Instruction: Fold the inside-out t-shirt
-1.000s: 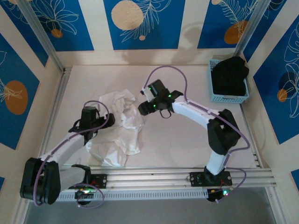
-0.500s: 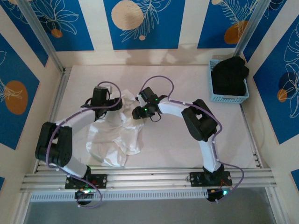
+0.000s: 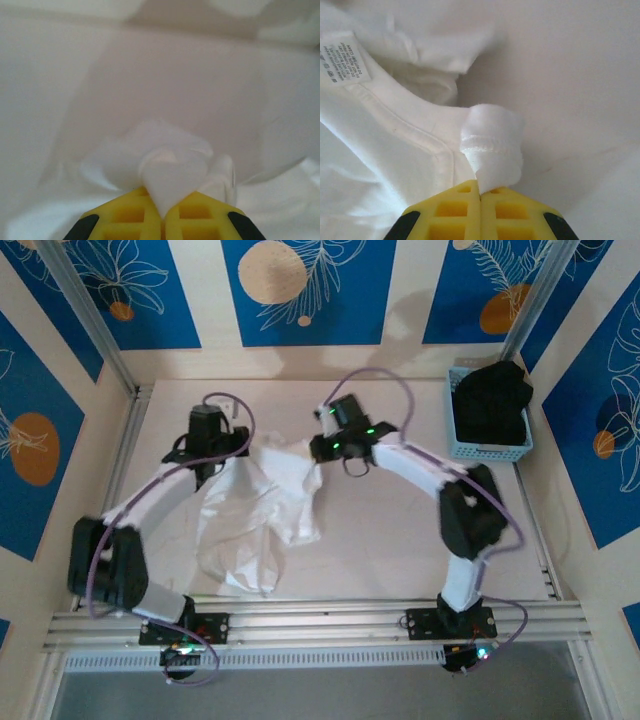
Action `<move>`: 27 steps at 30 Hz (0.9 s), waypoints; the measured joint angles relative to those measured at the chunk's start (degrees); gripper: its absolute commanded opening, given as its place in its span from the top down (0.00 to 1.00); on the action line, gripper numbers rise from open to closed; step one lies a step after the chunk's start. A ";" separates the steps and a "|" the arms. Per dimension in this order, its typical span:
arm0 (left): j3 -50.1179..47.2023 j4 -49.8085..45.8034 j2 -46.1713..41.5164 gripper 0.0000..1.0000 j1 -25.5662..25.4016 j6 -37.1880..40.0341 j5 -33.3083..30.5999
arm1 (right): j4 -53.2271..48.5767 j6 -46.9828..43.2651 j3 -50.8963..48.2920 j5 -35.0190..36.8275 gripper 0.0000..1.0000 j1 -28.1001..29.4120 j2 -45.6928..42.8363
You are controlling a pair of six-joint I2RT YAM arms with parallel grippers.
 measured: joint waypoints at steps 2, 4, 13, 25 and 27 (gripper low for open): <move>0.33 3.34 -7.52 0.95 0.00 -2.14 2.05 | 1.29 -1.66 0.00 0.00 1.00 -2.69 -10.14; 1.16 6.88 -12.72 0.95 -0.02 -4.55 4.26 | 2.82 -2.91 0.55 -0.70 1.00 -5.07 -18.36; -0.28 18.49 -22.95 0.95 -2.36 -11.52 11.76 | 3.30 -7.74 4.70 -5.46 1.00 -8.20 -32.72; -37.35 27.98 -14.60 0.35 -20.20 -8.37 17.51 | -2.60 -8.02 -20.09 -5.49 1.00 -11.45 -31.95; -36.98 24.44 -16.72 0.29 -20.26 -6.05 14.58 | -4.61 -7.50 -23.65 -4.61 1.00 -11.45 -31.95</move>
